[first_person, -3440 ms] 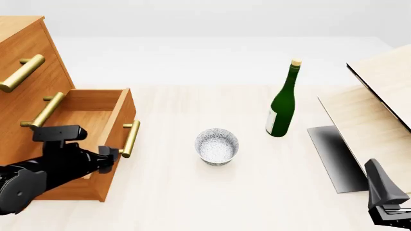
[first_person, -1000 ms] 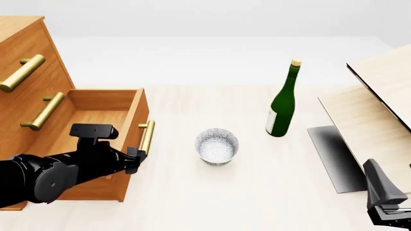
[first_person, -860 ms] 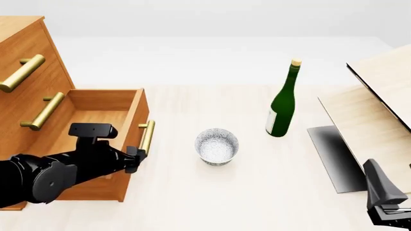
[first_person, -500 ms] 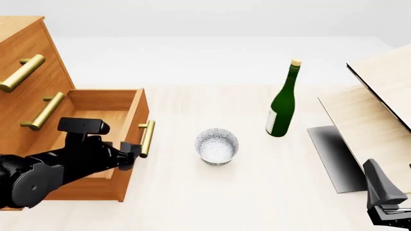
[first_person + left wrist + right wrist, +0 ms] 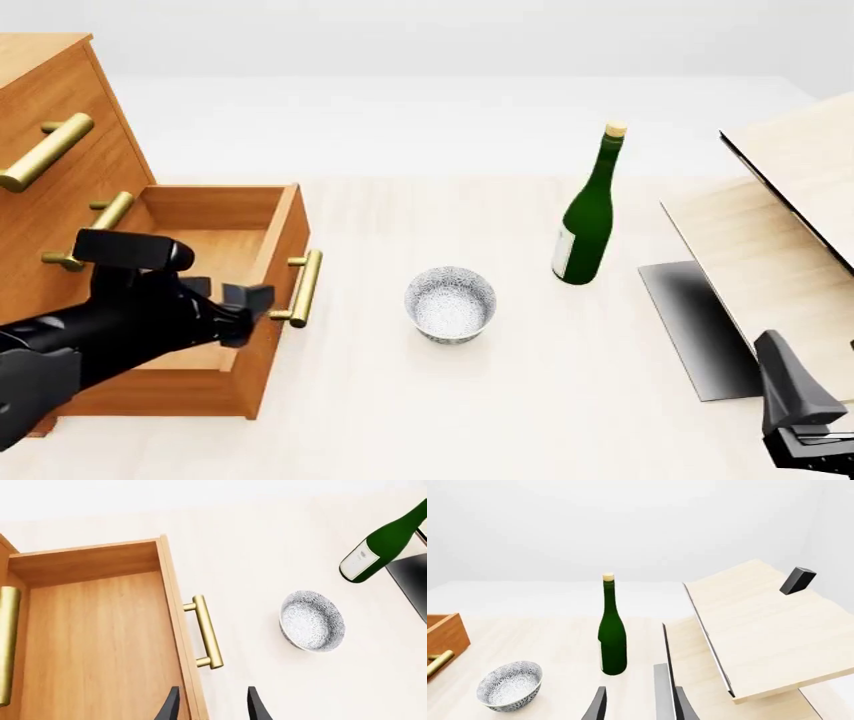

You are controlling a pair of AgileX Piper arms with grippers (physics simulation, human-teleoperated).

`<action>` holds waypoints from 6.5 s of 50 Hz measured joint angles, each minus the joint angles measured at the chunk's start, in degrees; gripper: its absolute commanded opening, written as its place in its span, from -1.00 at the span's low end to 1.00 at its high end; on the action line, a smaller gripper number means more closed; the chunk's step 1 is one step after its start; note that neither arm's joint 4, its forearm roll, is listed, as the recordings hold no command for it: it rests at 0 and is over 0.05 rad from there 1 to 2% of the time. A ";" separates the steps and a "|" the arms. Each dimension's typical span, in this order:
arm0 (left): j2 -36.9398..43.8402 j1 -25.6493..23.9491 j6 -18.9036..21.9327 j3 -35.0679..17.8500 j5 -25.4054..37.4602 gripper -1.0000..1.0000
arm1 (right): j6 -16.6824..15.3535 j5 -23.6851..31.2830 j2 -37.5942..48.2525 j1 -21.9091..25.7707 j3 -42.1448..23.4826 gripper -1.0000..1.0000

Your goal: Put the bowl in the bottom drawer of the cabinet and close it.

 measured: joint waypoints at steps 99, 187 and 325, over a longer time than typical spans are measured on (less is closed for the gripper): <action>8.20 -12.23 -11.27 -15.42 -4.41 1.00 | 0.00 0.00 0.00 0.00 0.00 1.00; 34.44 -13.62 -17.84 -25.26 -12.09 1.00 | -0.01 0.00 0.00 0.00 0.00 1.00; 50.77 -14.37 -21.79 -29.32 -17.06 -1.00 | 0.00 0.00 0.00 0.00 0.00 1.00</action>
